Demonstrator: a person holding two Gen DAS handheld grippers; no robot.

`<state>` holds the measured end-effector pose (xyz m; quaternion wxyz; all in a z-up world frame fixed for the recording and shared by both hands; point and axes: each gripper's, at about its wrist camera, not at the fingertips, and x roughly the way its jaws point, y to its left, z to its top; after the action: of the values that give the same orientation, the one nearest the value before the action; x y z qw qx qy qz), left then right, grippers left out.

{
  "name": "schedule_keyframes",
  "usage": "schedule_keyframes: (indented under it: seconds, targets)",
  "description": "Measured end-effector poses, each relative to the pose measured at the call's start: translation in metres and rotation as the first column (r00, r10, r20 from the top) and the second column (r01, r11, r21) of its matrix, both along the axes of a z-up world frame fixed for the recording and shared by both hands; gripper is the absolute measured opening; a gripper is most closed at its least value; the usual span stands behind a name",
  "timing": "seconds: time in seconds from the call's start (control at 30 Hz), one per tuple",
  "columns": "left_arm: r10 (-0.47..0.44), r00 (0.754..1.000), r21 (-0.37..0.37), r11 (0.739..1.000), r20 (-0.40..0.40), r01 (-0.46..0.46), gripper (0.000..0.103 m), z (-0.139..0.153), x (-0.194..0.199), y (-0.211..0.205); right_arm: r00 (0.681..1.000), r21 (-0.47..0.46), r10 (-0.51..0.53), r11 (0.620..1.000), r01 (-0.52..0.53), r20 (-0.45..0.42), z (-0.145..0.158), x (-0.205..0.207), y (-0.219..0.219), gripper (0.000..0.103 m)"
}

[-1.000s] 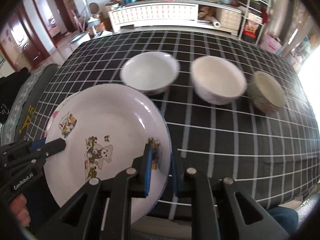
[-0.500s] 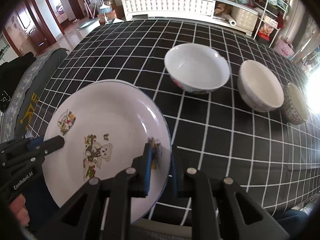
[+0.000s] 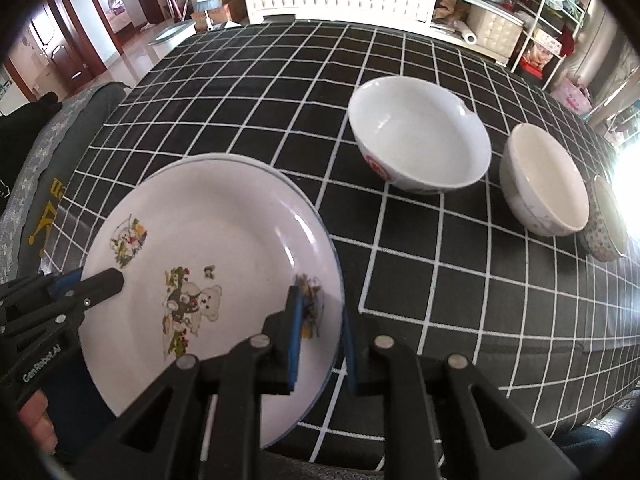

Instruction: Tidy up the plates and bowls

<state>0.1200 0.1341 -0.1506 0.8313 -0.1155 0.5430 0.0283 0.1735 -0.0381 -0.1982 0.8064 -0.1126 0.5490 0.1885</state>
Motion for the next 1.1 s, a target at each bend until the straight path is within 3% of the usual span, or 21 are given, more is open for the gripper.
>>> schedule_keyframes:
  seconds: [0.33,0.67,0.77,0.9,1.1]
  targets:
    - [-0.010,1.000,-0.005,1.000,-0.011,0.010,0.016,-0.008,0.011,-0.001,1.000,-0.011,-0.014,1.000,0.014,-0.025,-0.008,0.007,0.000,0.023]
    - [0.038,0.999,-0.112,0.993,-0.019,-0.040,0.020,-0.008,0.012,0.012,0.999,0.013,-0.003,1.000,0.003,-0.041,-0.012,0.008,0.002,0.023]
    - [0.041,0.999,-0.086,0.995,-0.010,-0.042,0.021,-0.005,0.010,0.009,0.999,0.007,0.000,1.000,0.001,-0.032,-0.012,0.006,0.002,0.023]
    - [0.037,0.999,-0.021,0.999,0.039,-0.036,0.033,0.009,0.006,0.002,0.999,0.022,-0.008,1.000,0.009,-0.042,-0.011,0.007,-0.003,0.023]
    - [0.016,0.998,0.008,1.000,0.069,-0.016,0.033,0.023,0.006,-0.007,0.999,0.063,-0.020,0.998,0.022,-0.028,-0.001,0.003,-0.010,0.024]
